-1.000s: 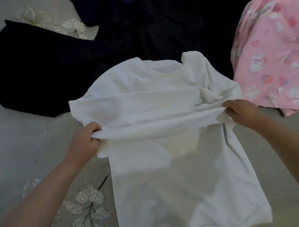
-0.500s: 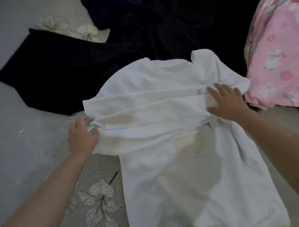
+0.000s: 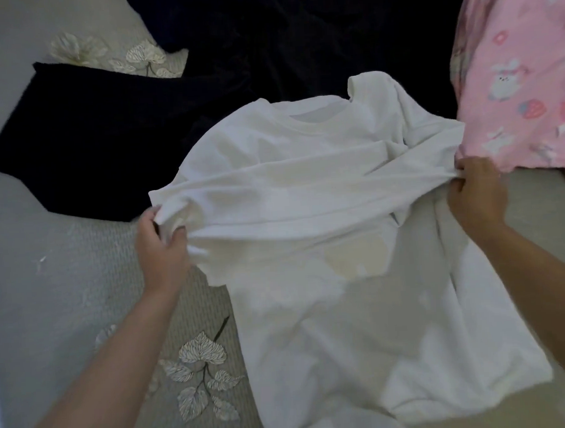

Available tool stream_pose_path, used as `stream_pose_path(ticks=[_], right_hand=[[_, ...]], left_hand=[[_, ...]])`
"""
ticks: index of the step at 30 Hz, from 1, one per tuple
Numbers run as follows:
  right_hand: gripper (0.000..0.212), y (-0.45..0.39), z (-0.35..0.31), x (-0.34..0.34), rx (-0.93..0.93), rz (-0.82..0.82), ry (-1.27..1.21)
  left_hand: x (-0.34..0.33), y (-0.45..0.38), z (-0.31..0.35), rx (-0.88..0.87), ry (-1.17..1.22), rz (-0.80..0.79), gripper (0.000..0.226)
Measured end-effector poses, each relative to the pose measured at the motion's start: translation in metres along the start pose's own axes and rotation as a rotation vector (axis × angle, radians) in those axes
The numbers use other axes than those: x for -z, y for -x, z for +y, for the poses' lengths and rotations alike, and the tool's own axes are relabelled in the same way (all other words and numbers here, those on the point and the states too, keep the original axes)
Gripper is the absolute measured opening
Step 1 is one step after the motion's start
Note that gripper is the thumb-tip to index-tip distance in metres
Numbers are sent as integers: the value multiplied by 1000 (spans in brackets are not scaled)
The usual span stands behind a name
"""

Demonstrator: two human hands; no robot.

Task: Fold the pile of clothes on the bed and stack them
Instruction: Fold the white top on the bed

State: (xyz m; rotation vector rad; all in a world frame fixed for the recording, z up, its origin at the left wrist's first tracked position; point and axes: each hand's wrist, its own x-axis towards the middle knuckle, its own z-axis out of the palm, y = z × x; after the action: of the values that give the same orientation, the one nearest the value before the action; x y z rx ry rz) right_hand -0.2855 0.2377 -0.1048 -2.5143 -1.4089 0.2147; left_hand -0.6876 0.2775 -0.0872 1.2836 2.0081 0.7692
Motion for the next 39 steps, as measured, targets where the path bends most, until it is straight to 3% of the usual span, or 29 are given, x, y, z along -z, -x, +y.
stream_pose_path(ticks=[2,5,8,11,13,14,17,22,25,27,30,34,39], right_hand=[[31,1,7,12,-88,109,-87],[35,9,21,21,-122,167,-117],[38,22,34,17,-72,51,-23],[41,40,40,-2,178,-275,322],[39,41,35,-12,175,-527,544],[38,37,31,-15,141,-576,594],[32,19,15,-16,143,-466,607],[34,-17,-6,-7,334,-135,287],[43,-41,-9,-11,365,-282,372],[40,-57,-9,-11,313,-427,498],[28,-76,-15,-4,189,-419,370],[31,-89,-30,6,-34,-255,-35],[31,-89,-34,-23,-143,-154,278]], left_hand=[[4,-10,32,-176,60,120,44],[10,-22,52,-287,213,275,52],[9,-19,28,-143,100,324,46],[-4,0,-29,134,-293,110,43],[-11,12,-56,266,-554,-89,49],[-13,17,-61,324,-639,-144,59],[-27,29,-53,294,-662,-90,71],[-49,42,-11,-233,-604,85,63],[-56,28,3,-494,-682,-56,53],[-57,9,7,-387,-758,-179,49],[-53,-14,3,-179,-857,-284,52],[-46,-20,1,-175,-916,-287,35],[-42,-13,4,-345,-965,-143,14]])
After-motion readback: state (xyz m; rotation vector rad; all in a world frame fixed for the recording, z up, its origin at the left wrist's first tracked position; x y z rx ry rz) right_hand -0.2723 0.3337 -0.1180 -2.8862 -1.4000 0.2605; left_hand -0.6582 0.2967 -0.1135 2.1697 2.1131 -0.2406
